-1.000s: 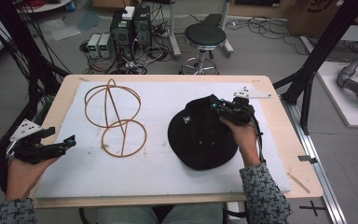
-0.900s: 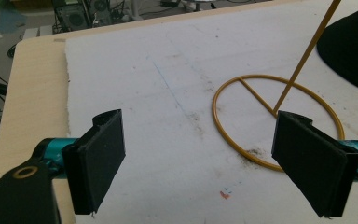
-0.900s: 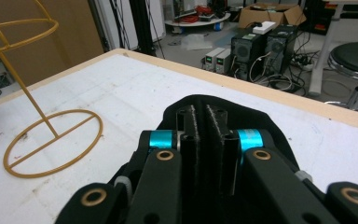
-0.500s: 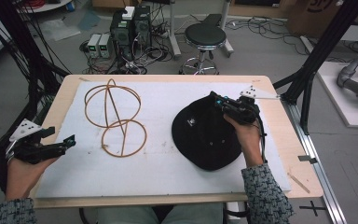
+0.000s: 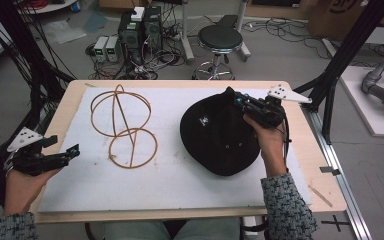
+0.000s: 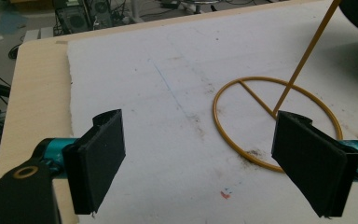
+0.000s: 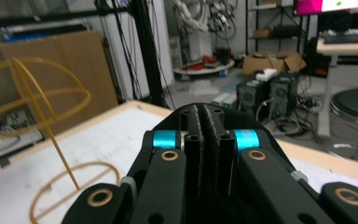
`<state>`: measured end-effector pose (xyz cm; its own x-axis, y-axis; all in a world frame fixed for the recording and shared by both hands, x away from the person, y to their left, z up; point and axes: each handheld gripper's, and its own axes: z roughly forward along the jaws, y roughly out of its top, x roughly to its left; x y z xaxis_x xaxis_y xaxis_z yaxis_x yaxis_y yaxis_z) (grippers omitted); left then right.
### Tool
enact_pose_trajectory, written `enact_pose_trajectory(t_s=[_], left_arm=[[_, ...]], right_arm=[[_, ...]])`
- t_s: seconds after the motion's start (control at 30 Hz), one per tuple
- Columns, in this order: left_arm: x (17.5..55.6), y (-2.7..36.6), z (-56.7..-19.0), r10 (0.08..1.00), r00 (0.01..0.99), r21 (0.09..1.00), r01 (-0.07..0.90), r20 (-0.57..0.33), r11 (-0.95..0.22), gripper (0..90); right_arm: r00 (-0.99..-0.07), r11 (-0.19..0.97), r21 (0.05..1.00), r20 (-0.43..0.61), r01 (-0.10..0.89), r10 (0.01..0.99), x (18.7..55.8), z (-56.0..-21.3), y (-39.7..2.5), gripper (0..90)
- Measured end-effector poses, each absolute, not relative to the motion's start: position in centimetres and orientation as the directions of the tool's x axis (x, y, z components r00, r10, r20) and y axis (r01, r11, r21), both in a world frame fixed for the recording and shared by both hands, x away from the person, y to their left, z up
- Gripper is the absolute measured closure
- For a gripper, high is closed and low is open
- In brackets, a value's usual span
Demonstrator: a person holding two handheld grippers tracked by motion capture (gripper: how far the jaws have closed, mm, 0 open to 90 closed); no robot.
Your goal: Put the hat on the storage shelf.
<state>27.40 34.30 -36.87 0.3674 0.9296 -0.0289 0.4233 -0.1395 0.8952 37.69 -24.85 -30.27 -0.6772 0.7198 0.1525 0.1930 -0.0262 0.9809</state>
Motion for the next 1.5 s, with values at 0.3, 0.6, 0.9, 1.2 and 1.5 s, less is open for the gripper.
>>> enact_pose_trajectory(t_s=[0.3,0.6,0.9,1.2,1.5], left_arm=[[27.3,34.3,-36.7,0.928,0.371,0.897,0.420,-0.030,-0.139,17.6],[27.4,34.3,-36.8,0.927,0.373,0.895,0.422,-0.029,-0.142,17.6],[27.4,34.4,-36.8,0.928,0.371,0.895,0.424,-0.030,-0.140,17.6],[27.3,34.5,-36.8,0.930,0.365,0.896,0.422,-0.033,-0.134,17.8],[27.4,34.5,-36.8,0.929,0.369,0.896,0.422,-0.033,-0.136,17.8]], right_arm=[[-0.705,-0.084,0.984,0.172,0.158,0.688,39.0,-27.2,-24.9,87.4],[-0.772,-0.154,0.980,0.195,0.127,0.605,40.9,-24.8,-24.6,87.4],[-0.851,-0.229,0.966,0.217,0.118,0.478,42.2,-22.7,-23.8,87.5],[-0.886,-0.266,0.959,0.202,0.093,0.418,42.6,-20.7,-22.0,87.6],[-0.912,-0.305,0.948,0.206,0.095,0.355,42.8,-19.4,-19.8,87.8]])
